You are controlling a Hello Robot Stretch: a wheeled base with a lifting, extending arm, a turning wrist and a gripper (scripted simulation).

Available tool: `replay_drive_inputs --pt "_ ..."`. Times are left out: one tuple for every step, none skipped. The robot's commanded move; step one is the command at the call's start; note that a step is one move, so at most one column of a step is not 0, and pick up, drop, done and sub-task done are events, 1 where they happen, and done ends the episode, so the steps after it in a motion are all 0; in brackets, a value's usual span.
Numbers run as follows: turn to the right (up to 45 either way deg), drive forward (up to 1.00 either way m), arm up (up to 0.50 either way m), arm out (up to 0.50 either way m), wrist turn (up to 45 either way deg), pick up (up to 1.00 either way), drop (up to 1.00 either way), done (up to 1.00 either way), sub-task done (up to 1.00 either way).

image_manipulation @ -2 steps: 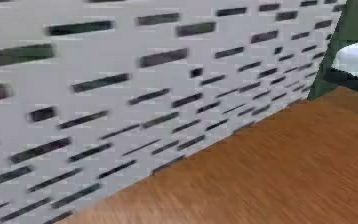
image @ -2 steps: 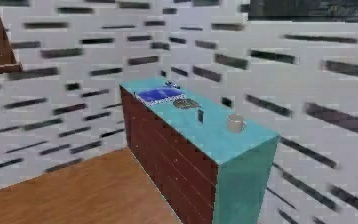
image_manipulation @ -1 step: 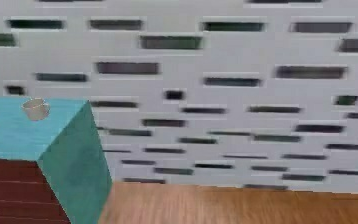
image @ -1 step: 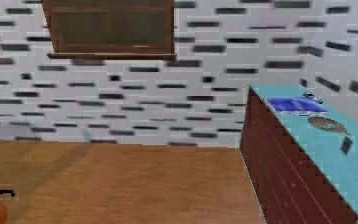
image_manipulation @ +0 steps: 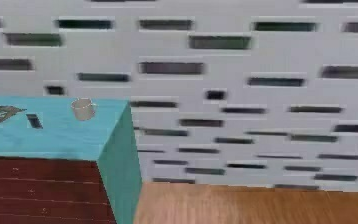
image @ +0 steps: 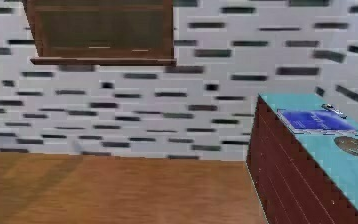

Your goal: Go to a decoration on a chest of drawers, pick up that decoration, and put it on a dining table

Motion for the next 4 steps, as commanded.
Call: replay_drive_inputs --pt "0.0 0.20 0.00 0.00 0.0 0.00 0.00 0.00 0.00" --pt "-27.0 0.00 0.00 0.00 0.0 0.00 0.00 0.00 0.00" --pt "45.0 0.00 0.00 0.00 0.0 0.00 0.00 0.00 0.00" --pt "21.0 0.00 0.00 0.00 0.0 0.00 0.00 0.00 0.00"
